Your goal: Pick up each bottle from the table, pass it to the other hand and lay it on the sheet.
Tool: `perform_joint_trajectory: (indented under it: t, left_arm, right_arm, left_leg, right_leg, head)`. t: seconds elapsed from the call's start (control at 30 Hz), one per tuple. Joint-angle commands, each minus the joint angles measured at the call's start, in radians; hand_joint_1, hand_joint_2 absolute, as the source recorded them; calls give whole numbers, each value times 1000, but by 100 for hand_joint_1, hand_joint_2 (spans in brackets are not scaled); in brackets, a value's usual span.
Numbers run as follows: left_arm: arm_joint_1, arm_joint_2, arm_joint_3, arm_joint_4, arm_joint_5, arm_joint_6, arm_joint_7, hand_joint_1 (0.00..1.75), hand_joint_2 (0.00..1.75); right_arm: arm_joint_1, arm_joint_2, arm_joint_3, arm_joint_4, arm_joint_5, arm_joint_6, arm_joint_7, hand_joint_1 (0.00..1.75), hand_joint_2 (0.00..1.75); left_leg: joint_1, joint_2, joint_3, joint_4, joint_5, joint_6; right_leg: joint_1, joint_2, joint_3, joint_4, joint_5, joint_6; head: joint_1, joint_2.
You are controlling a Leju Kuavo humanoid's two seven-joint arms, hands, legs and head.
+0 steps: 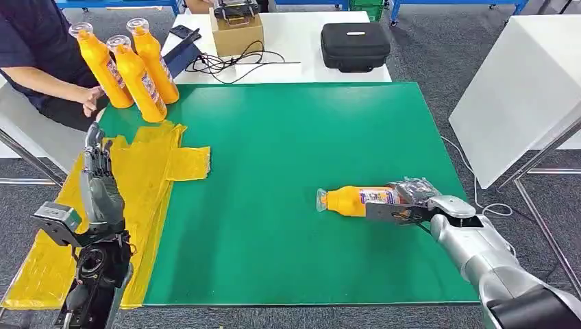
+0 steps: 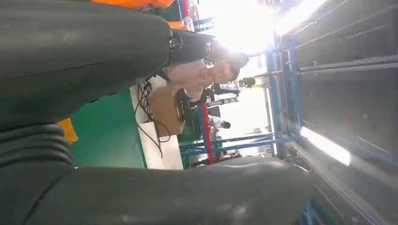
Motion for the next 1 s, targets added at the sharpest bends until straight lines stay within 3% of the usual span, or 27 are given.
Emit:
perform_joint_trajectory:
  t: [0.03, 0.07, 0.1, 0.17, 0.2, 0.23, 0.33, 0.43, 0.53, 0.77, 1.0]
  left_arm:
    - [56, -38, 19, 75, 64, -92, 5, 0, 0]
    - [66, -38, 15, 90, 85, -107, 5, 0, 0]
    - [74, -36, 7, 97, 124, -148, 10, 0, 175]
    - [68, -47, -10, 131, 182, -212, 31, 0, 175]
    - [63, -54, -18, 143, 211, -238, 36, 0, 175]
    - [58, -66, -27, 151, 238, -265, 45, 0, 175]
    - [33, -105, -61, 162, 306, -309, 82, 0, 175]
    - [56, -125, -94, 107, 355, -314, 115, 0, 175]
    - [76, -124, -137, 57, 402, -292, 151, 0, 175]
    - [-11, -143, -214, 85, 461, -286, 210, 0, 175]
    - [-45, -164, -268, 83, 486, -269, 243, 0, 175]
  right_arm:
    - [71, 33, -158, -57, -215, -72, -156, 175, 175]
    - [78, 36, -210, -130, -292, -42, -197, 175, 175]
    - [90, 37, -254, -220, -373, -2, -218, 175, 175]
    - [154, 46, -332, -451, -530, 47, -207, 175, 175]
    - [180, 67, -350, -531, -551, 14, -188, 175, 175]
    - [196, 100, -357, -589, -532, -53, -163, 175, 175]
    - [202, 260, -307, -681, -560, -99, -136, 175, 175]
    - [172, 372, -218, -651, -521, -174, -68, 175, 175]
    - [160, 423, -178, -600, -535, -219, -33, 175, 175]
    - [190, 453, -227, -613, -549, -242, 31, 175, 175]
    - [123, 548, -180, -398, -501, -262, 48, 175, 175]
  left_leg:
    - [1, 0, 2, -3, 0, -1]
    - [0, 2, 2, -2, 0, 0]
    - [1, 3, 2, -2, 0, -1]
    - [-1, 5, 0, -2, 0, -1]
    - [-1, 7, -1, -1, 0, -1]
    - [0, 8, -2, -1, -1, -1]
    - [0, 9, -5, -1, -1, -1]
    - [1, 9, -5, -1, -1, -1]
    - [2, 14, -5, 0, -3, -2]
    - [3, 5, -12, 0, 0, -1]
    - [2, 9, -11, 0, -1, -1]
  right_leg:
    - [1, -1, 3, -4, 1, 1]
    - [0, 0, 2, -3, 0, 1]
    - [1, 1, 2, -3, 1, 1]
    - [-1, 2, -1, -2, 1, 1]
    - [0, 5, -2, 0, 1, 1]
    - [0, 6, -3, 0, 1, 1]
    - [0, 7, -7, 1, 1, 1]
    - [1, 8, -8, 1, 1, 1]
    - [3, 12, -8, 1, 1, 1]
    - [3, 4, -12, 1, 0, 2]
    - [2, 7, -12, 1, 1, 2]
  head:
    - [0, 0]
    - [0, 0]
    - [0, 0]
    - [2, 0]
    - [0, 0]
    - [0, 0]
    - [0, 0]
    - [0, 0]
    - [0, 0]
    - [0, 0]
    - [0, 0]
